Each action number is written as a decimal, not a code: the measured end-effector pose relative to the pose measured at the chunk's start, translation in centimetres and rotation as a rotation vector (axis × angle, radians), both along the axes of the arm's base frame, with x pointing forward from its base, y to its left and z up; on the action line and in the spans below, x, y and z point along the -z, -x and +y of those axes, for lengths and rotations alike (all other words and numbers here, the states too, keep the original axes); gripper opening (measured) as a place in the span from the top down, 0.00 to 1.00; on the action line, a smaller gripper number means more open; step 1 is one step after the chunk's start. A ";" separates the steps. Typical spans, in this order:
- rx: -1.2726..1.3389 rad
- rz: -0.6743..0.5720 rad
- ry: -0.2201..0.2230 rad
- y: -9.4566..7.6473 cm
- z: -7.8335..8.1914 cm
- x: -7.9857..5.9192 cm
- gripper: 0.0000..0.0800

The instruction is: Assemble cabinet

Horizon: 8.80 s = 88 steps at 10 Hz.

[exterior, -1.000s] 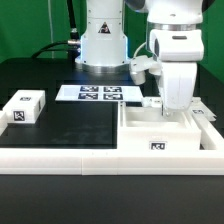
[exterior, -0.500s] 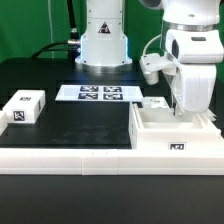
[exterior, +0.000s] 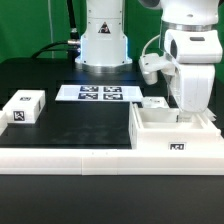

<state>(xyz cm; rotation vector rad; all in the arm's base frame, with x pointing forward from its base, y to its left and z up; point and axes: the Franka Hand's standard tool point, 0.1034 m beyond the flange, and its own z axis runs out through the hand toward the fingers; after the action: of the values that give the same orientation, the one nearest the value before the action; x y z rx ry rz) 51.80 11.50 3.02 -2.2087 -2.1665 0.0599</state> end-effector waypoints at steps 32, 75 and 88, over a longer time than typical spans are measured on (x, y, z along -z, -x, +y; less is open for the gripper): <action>0.103 -0.033 -0.054 9.8 6.0 1.6 0.92; 0.095 0.023 0.024 6.7 -0.3 -3.9 0.91; 0.096 0.025 0.022 6.4 0.2 -3.6 0.91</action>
Offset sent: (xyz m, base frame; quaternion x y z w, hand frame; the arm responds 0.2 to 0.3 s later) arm -0.0210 0.0082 0.0349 -0.0164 -0.0180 0.0036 0.9997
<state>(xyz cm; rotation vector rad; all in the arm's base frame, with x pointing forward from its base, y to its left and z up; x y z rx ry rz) 45.38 11.69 6.63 -2.3070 -2.0540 0.1075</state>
